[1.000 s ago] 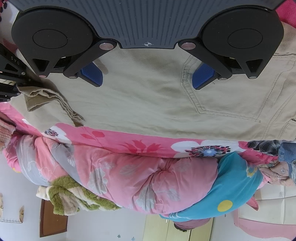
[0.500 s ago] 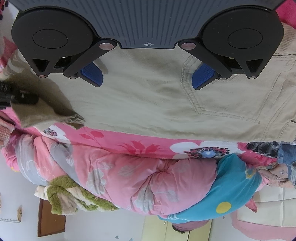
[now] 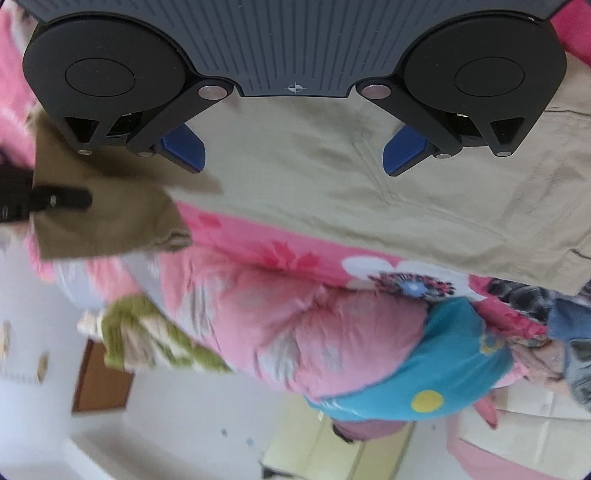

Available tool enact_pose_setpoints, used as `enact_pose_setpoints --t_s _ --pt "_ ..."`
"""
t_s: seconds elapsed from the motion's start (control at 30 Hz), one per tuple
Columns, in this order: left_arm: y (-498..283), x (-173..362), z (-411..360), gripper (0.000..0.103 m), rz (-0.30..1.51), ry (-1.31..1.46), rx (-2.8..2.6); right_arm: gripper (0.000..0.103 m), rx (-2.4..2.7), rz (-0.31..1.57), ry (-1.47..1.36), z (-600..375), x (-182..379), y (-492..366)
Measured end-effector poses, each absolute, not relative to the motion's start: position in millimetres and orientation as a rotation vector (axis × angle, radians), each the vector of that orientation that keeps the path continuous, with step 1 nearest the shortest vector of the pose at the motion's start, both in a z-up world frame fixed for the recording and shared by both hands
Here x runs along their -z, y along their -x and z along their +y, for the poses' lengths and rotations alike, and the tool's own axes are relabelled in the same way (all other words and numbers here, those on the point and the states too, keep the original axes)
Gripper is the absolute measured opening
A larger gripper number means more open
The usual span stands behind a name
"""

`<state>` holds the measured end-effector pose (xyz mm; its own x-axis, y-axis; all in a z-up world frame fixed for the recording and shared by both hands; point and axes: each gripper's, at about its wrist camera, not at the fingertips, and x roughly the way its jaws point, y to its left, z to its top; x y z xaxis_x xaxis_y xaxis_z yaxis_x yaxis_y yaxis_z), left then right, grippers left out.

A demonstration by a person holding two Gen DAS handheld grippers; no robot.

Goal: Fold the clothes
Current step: 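Lift the gripped trousers leg end with the right gripper and carry it over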

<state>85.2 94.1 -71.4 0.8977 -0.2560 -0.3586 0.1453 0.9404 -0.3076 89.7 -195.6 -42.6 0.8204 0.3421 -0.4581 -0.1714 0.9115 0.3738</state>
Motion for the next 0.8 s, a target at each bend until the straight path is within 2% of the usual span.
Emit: enact_pose_setpoints --t_s 0.23,0.8 --pt "-75 61 126 0.103 0.382 0.407 0.169 0.004 -0.319 0.552 -0.406 -190 37 -89" --pt "-59 60 176 0.103 0.375 0.527 0.059 0.004 -0.445 0.539 -0.463 -138 10 -95"
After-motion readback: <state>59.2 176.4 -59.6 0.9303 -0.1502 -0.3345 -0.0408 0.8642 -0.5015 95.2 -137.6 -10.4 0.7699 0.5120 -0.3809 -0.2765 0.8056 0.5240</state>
